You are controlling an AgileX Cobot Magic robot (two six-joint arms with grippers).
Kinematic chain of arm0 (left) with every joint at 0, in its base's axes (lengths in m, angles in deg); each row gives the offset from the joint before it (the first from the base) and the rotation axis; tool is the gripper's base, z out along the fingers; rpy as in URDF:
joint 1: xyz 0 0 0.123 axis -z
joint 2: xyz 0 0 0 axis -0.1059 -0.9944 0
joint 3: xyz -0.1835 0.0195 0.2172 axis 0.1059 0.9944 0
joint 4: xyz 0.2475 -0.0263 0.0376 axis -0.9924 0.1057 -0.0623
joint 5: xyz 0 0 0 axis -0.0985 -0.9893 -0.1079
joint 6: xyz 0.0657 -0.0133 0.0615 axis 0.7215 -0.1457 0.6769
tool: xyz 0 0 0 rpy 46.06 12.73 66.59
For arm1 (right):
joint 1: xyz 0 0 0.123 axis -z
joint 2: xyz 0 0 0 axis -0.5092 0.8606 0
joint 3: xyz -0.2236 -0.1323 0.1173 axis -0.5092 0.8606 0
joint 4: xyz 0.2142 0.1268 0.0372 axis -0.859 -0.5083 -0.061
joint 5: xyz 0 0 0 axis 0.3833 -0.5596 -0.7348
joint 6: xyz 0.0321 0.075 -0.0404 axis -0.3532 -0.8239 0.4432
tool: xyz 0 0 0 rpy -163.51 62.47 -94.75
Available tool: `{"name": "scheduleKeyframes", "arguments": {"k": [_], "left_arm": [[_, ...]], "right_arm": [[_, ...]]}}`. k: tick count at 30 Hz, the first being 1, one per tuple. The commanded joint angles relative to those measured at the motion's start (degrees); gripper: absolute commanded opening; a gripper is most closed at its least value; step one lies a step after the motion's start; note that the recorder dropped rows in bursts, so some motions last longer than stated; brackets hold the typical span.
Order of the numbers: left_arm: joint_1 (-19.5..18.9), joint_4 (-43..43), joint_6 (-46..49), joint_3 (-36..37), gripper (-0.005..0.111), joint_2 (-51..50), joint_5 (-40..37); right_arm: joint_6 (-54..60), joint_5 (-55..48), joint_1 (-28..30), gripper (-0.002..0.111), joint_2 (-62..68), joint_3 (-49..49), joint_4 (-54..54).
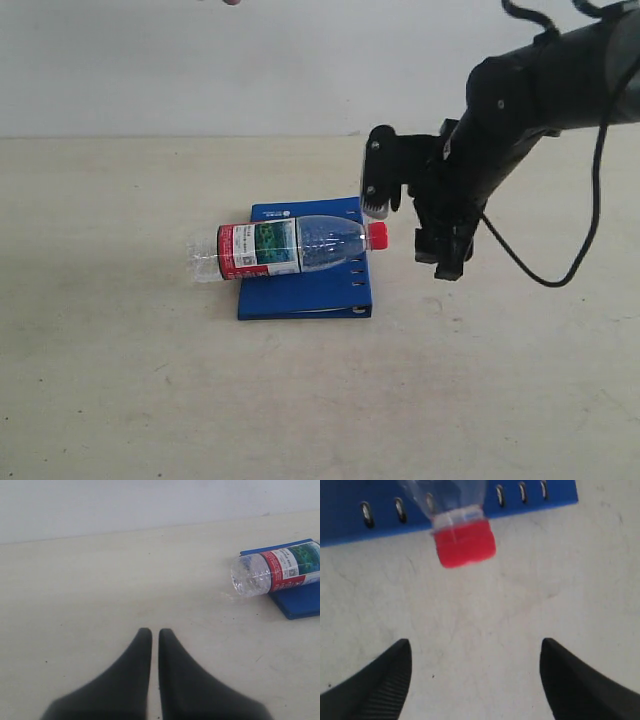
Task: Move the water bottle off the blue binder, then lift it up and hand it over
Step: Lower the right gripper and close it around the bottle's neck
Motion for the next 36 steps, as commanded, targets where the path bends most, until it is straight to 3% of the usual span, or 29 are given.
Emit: {"name": "scheduleKeyframes", "arguments": {"k": [1, 10, 26, 32, 36], "left_arm": [[0.16, 0.59, 0.19, 0.14, 0.004, 0.16, 0.17], [0.16, 0.59, 0.19, 0.14, 0.004, 0.16, 0.17], [0.16, 0.59, 0.19, 0.14, 0.004, 0.16, 0.17], [0.16, 0.59, 0.19, 0.14, 0.004, 0.16, 0.17], [0.16, 0.59, 0.19, 0.14, 0.004, 0.16, 0.17]], "right_arm": [[1.21, 4.41, -2.49, 0.067, 2.35, -0.14, 3.98], [1.21, 11.15, -3.15, 0.067, 3.65, -0.14, 3.98], [1.41, 12.57, -3.15, 0.067, 7.44, -0.14, 3.84], [-0.01, 13.78, -3.15, 0.047, 7.86, -0.14, 3.84], [-0.01, 13.78, -3.15, 0.045, 7.86, -0.14, 3.73]]}}
